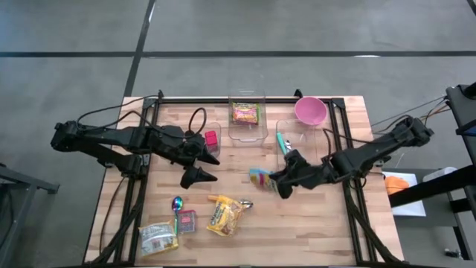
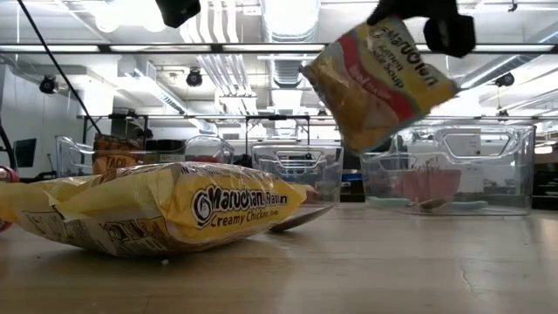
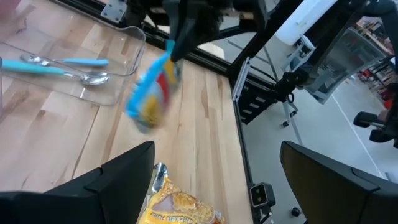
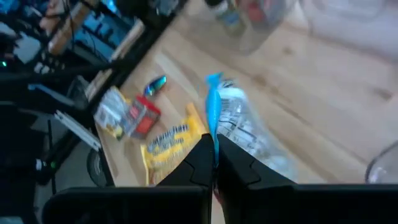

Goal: Pick & Place Food Item
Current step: Put the blue noodle pack into the middle transparent bin

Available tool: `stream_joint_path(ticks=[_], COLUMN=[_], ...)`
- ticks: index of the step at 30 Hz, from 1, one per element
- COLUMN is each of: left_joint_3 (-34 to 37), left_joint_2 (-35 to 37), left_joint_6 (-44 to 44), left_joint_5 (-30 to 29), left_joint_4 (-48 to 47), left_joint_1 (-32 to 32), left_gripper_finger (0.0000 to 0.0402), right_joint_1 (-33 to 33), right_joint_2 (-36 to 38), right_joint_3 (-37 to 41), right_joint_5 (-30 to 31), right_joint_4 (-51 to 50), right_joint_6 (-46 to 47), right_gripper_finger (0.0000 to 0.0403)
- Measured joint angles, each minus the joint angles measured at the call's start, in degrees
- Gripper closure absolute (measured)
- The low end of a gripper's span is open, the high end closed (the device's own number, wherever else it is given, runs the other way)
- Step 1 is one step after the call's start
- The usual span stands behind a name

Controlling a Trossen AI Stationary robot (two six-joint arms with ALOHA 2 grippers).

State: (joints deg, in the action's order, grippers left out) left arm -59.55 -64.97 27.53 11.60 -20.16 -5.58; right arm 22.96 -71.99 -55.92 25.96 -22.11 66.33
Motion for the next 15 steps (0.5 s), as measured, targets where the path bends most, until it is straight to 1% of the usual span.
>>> stream_joint_path(ticks=[6, 15], left_joint_3=[0.00, 0.00], left_joint_2=[0.00, 0.00], left_joint_6=[0.02, -0.50], left_joint_5=[-0.23, -1.19], left_joint_4=[3.63, 3.67], left_joint_1=[0.00, 0.02], left_gripper_finger=[0.0046, 0.0046], right_joint_1=[-4.83, -15.08], right_joint_2=[0.81, 0.64], right_joint_3=[-3.32, -10.75], right_joint_5=[0.04, -0.22], right_joint_4=[-0.06, 0.05], right_joint_6=[-5.82, -15.06], right_gripper_finger=[0.0395, 0.0395])
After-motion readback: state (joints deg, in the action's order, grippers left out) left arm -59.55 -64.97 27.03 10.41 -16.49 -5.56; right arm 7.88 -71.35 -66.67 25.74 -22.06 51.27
